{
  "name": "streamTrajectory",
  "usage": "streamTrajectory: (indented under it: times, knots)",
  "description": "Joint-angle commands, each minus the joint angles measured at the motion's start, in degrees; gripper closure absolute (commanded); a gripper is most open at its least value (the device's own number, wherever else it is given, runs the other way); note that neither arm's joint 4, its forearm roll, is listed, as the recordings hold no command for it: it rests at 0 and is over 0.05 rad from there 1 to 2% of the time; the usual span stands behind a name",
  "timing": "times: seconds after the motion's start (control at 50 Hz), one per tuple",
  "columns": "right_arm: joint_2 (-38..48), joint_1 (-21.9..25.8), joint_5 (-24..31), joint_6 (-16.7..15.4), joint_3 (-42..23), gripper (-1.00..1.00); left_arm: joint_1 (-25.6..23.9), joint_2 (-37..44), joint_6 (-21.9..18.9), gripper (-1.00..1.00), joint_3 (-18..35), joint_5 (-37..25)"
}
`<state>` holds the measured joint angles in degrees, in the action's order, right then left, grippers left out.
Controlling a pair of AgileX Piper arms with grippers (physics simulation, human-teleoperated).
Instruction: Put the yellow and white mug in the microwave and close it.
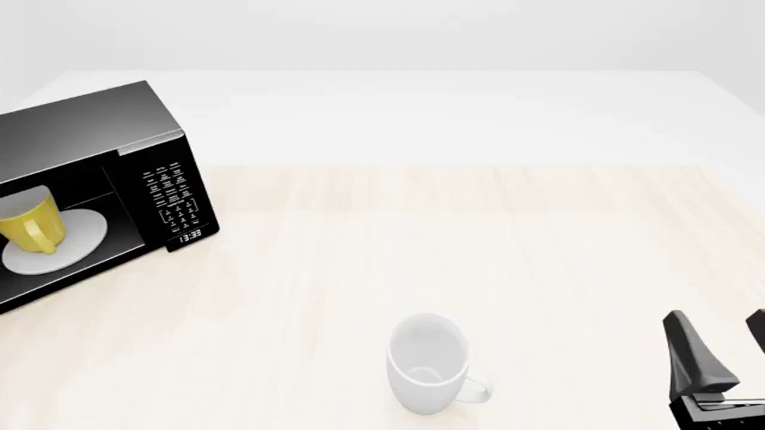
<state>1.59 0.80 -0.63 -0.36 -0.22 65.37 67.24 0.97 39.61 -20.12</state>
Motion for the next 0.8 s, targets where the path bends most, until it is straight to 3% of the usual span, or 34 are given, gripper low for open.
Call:
streamTrajectory:
  times: [0.02,0.26,0.48,0.66,0.8]
  knots:
    - [-0.07,0.02,0.03,-0.05,0.0,-1.0,-3.22,1.55,1.36,-1.0,-0.41,0.42]
    - [0.01,0.02,-0.01,-0.02,0.0,-1.0,-7.58,5.11,2.82,-1.0,-1.46,1.57]
    - [0.04,0.03,-0.02,-0.02,0.0,-1.0,-8.72,5.96,3.1,-1.0,-1.56,2.47]
    - [0.08,0.04,-0.05,-0.03,0.0,-1.0,-14.06,6.34,5.53,-1.0,-1.95,2.82]
    - [0.1,0.05,-0.06,-0.02,0.0,-1.0,-14.58,6.77,5.33,-1.0,-1.89,3.35]
